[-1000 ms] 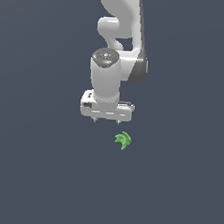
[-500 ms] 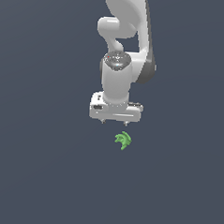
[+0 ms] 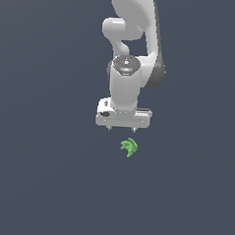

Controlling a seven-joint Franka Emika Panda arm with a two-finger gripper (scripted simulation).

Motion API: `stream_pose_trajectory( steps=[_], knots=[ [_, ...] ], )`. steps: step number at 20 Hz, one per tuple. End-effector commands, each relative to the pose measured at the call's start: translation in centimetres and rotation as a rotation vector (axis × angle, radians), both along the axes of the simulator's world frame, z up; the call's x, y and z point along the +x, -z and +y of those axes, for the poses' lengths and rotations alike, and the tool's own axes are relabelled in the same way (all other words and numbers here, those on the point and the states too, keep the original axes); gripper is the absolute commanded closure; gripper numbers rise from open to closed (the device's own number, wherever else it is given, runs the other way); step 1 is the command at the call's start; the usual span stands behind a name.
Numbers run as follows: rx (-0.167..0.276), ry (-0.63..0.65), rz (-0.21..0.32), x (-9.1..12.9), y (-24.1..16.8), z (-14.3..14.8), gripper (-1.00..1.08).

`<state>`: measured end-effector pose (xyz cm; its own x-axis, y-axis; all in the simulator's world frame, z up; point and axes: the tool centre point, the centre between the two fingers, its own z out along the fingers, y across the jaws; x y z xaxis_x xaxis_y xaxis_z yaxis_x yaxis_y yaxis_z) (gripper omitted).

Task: Pick up the object and move it to a goal position.

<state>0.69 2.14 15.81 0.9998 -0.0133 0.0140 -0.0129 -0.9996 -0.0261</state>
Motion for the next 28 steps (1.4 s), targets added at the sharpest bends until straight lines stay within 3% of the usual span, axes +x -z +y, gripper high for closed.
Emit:
stream_pose_trajectory(
  steps=[1, 8, 20, 28],
  knots=[
    [-0.002, -0.03, 0.001, 0.1, 0.3, 0.2, -0.92],
    [-0.013, -0.173, 0.002, 0.5, 1.7, 1.1, -0.92],
    [-0.028, -0.533, 0.005, 1.5, 5.2, 3.4, -0.92],
    [-0.03, -0.668, 0.005, 1.8, 6.5, 4.3, -0.92]
  ],
)
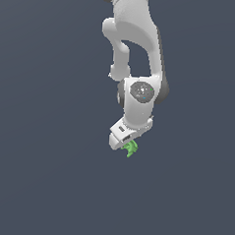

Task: Pick up the object and move it to a goal position.

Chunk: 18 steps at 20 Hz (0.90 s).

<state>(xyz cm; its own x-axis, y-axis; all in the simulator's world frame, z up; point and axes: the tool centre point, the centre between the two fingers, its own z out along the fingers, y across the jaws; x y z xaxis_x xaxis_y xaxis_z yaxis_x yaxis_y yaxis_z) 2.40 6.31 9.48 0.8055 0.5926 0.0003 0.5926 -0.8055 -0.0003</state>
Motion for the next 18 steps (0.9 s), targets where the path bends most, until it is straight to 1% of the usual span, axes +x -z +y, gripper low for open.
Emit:
stream_pose_trajectory(
  steps=[1, 5, 10, 18],
  knots=[
    [0.0, -0.03, 0.0, 0.1, 0.3, 0.2, -0.92],
    [0.0, -0.051, 0.0, 0.1, 0.5, 0.3, -0.92],
    [0.0, -0.046, 0.0, 0.1, 0.8, 0.3, -0.92],
    [0.0, -0.051, 0.0, 0.0, 4.5, 0.3, -0.92]
  ],
)
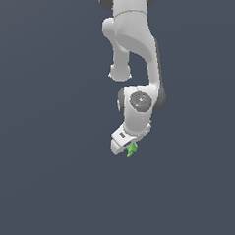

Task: Pick up the object and move it to a goal position.

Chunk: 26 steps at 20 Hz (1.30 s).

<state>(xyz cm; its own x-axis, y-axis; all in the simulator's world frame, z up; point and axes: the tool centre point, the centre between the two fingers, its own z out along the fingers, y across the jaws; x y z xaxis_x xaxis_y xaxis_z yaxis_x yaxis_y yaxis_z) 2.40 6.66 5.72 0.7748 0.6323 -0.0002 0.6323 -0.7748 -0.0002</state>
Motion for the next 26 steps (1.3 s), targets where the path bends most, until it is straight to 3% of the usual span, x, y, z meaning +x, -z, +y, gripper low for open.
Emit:
stream_pose_trajectory(
  steps=[1, 6, 7, 19, 26],
  knots=[
    [0.0, -0.001, 0.0, 0.0, 1.1, 0.0, -0.92],
    [0.0, -0.001, 0.0, 0.1, 1.7, 0.0, -0.92],
    [0.0, -0.001, 0.0, 0.1, 1.7, 0.0, 1.08],
    [0.0, -0.002, -0.001, 0.1, 1.6, -0.1, 1.08],
    [0.0, -0.002, -0.001, -0.3, -0.2, -2.7, 1.08]
  ],
)
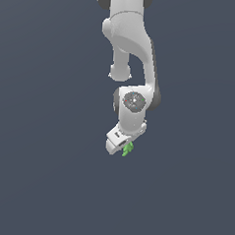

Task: Pick up the object and move it to a goal position.

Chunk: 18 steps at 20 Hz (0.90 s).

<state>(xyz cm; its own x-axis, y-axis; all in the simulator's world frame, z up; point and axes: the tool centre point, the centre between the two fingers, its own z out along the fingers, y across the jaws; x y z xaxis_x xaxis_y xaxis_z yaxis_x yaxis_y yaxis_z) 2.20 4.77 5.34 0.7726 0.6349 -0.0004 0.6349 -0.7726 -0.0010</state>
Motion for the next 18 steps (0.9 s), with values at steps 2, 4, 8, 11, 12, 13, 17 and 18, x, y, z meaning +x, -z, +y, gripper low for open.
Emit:
stream_pose_trajectory(
  steps=[2, 4, 8, 11, 12, 13, 17, 18],
  knots=[
    [0.0, 0.002, -0.001, -0.2, -1.5, -2.3, 1.08],
    [0.0, 0.002, -0.001, -0.5, -2.7, -3.9, 1.08],
    [0.0, 0.002, -0.001, -1.0, -5.5, -8.0, 1.08],
    [0.0, 0.001, -0.001, -1.3, -7.7, -11.2, 1.08],
    [0.0, 0.001, -0.001, -1.4, -8.5, -12.3, 1.08],
    [0.0, 0.001, -0.001, -1.6, -9.2, -13.4, 1.08],
    [0.001, 0.001, -0.001, -2.0, -12.1, -17.6, 1.08],
    [0.001, 0.001, -0.001, -2.1, -12.9, -18.6, 1.08]
  ],
)
